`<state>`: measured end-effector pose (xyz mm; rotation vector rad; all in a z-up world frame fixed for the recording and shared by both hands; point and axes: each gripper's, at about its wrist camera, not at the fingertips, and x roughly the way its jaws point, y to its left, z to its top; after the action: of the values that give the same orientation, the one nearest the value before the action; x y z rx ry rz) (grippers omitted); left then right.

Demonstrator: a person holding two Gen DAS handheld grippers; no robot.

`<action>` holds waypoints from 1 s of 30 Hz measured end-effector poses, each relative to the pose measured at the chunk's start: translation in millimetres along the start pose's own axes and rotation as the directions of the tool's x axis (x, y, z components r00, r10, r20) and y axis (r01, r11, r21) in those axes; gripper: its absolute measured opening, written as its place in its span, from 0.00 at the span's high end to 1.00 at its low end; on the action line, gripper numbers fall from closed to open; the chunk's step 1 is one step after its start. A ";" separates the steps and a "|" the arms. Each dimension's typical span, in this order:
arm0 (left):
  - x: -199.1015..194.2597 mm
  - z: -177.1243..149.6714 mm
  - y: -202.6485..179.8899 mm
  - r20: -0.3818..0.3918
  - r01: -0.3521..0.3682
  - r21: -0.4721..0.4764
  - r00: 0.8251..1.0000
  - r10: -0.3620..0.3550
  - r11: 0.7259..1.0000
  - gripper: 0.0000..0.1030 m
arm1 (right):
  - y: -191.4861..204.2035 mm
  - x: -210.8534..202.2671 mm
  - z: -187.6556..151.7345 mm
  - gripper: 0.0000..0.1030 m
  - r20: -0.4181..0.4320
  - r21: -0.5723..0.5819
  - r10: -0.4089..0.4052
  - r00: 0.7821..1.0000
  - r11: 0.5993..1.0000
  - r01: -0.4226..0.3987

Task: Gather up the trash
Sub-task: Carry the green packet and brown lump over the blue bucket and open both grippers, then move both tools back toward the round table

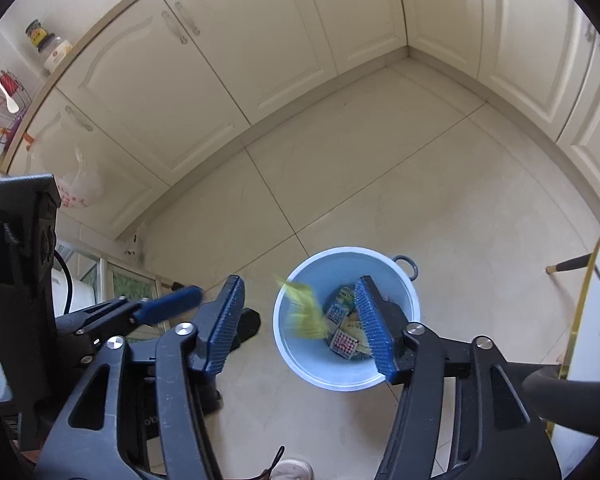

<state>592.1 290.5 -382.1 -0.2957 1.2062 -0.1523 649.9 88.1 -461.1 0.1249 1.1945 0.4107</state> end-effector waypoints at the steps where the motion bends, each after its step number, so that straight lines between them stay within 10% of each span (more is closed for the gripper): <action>1: -8.7 -0.9 -3.2 0.013 -0.014 -0.010 1.000 0.014 1.000 0.36 | 1.5 -3.8 1.7 0.43 0.005 -0.002 0.002 1.000 1.000 -0.002; 10: -160.0 -48.5 -54.2 0.286 -0.157 -0.017 0.945 0.156 0.987 0.35 | 40.4 -108.6 -1.2 0.36 0.155 -0.052 0.091 0.984 0.995 -0.084; 21: -346.3 -194.4 -170.7 0.647 -0.256 0.031 0.742 0.176 0.966 0.11 | 89.8 -330.9 -72.9 0.11 0.488 -0.194 0.059 0.871 0.980 0.042; 30: -415.4 -360.4 -235.0 0.791 -0.239 0.093 0.607 0.074 0.967 0.01 | 110.4 -485.7 -164.5 0.00 0.702 -0.151 -0.069 0.708 0.958 0.243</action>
<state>118.3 127.9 -55.4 -0.0558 0.3144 0.0287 323.9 -11.8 -62.4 -0.0333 0.3928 0.3048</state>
